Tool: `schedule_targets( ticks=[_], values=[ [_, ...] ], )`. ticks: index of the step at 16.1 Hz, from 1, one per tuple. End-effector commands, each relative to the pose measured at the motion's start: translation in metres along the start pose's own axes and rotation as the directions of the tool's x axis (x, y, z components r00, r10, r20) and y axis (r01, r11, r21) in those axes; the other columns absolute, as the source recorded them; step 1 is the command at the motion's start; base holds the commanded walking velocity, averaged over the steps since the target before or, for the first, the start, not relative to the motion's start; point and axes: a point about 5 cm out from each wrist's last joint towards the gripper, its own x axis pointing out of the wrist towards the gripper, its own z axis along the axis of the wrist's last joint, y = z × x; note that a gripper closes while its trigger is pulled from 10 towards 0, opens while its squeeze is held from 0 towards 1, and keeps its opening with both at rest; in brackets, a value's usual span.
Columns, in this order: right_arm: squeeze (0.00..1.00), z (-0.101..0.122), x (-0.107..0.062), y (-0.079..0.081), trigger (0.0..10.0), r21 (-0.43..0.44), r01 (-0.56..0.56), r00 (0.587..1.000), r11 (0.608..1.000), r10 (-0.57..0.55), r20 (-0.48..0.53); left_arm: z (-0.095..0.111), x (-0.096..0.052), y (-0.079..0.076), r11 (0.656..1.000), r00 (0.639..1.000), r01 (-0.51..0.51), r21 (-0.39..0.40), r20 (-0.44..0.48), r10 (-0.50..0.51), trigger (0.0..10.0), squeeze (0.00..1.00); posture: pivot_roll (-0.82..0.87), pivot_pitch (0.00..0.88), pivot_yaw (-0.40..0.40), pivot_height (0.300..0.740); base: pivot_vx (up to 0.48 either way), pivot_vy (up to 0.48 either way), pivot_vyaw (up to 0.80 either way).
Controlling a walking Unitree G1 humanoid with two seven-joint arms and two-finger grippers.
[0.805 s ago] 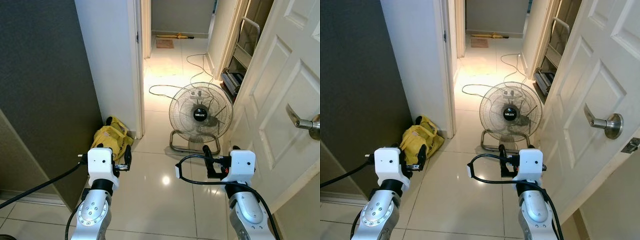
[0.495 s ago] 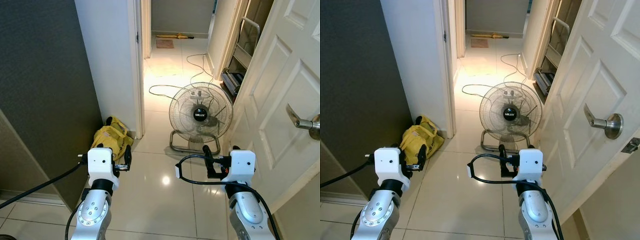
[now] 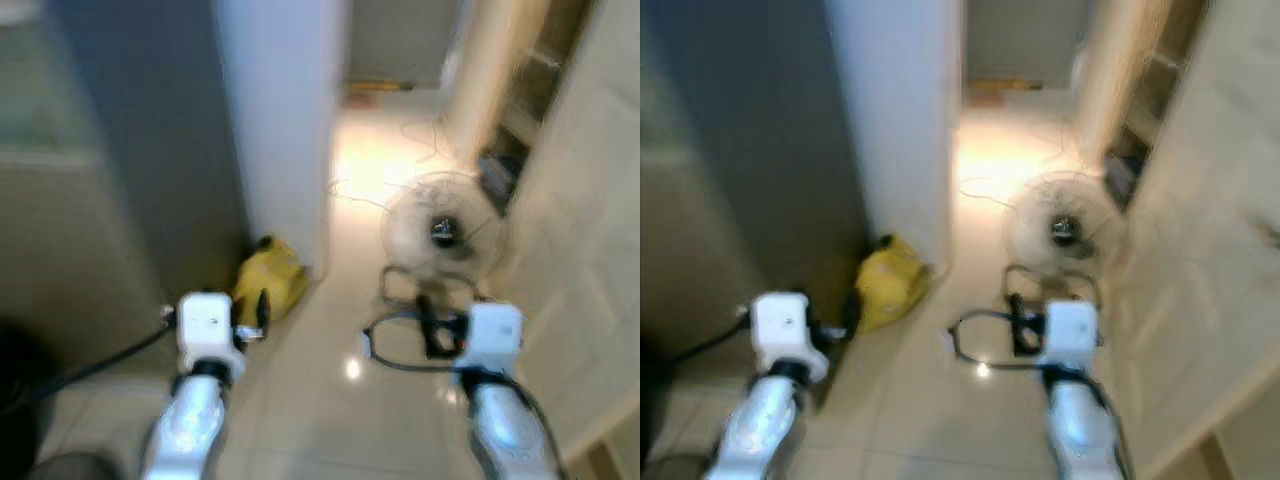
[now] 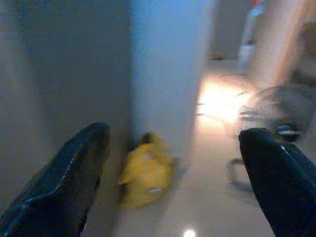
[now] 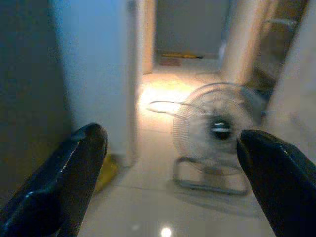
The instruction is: Clean up the room
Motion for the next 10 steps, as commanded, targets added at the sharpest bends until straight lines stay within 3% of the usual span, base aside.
schedule_targets(
  ticks=[1, 2, 3, 5, 6, 8, 10],
  values=[
    [0.0, -0.047, 0.015, -0.034, 10.0, -0.006, 0.197, 0.959, 0.98, -0.194, -0.208, -0.021, 0.06, -0.055, 0.895, 0.89, 0.441, 0.071, -0.165, -0.426, 10.0, 0.0, -0.02, 0.0, -0.002, 0.74, 0.0, 0.0, 0.66],
    [0.0, -0.046, 0.016, -0.033, 10.0, 0.068, 0.192, 0.964, 0.979, -0.175, -0.198, -0.028, 0.057, -0.05, 0.919, 0.906, 0.392, 0.044, -0.195, -0.377, 10.0, 0.0, -0.02, 0.0, 0.006, 0.74, 0.0, 0.0, 0.66],
    [0.0, -0.046, 0.017, -0.034, 10.0, 0.046, 0.19, 0.965, 0.981, -0.178, -0.193, -0.037, 0.05, -0.048, 0.921, 0.904, 0.386, 0.062, -0.226, -0.364, 10.0, 0.0, -0.02, 0.0, 0.011, 0.74, 0.0, 0.0, 0.66],
    [0.0, -0.046, 0.018, -0.032, 10.0, 0.075, 0.182, 0.968, 0.98, -0.165, -0.191, -0.035, 0.051, -0.047, 0.928, 0.912, 0.366, 0.064, -0.221, -0.345, 10.0, 0.0, -0.02, 0.0, 0.02, 0.74, 0.0, 0.0, 0.66],
    [0.0, -0.045, 0.019, -0.028, 10.0, 0.129, 0.153, 0.976, 0.98, -0.129, -0.178, -0.027, 0.053, -0.046, 0.935, 0.927, 0.347, 0.07, -0.181, -0.33, 10.0, 0.0, -0.02, 0.0, 0.039, 0.74, 0.0, -0.48, 0.66],
    [0.0, -0.047, 0.018, -0.027, 10.0, 0.098, 0.159, 0.973, 0.982, -0.138, -0.186, -0.029, 0.053, -0.043, 0.934, 0.925, 0.347, 0.082, -0.193, -0.327, 10.0, 0.0, -0.02, 0.0, 0.049, 0.74, 0.0, -0.48, 0.66],
    [0.0, -0.056, 0.009, -0.024, 10.0, 0.044, 0.131, 0.969, 0.99, -0.118, -0.218, -0.032, 0.047, -0.028, 0.942, 0.936, 0.314, 0.12, -0.205, -0.286, 10.0, 0.0, -0.03, 0.0, 0.04, 0.74, 0.0, -0.48, 0.63]
  ],
)
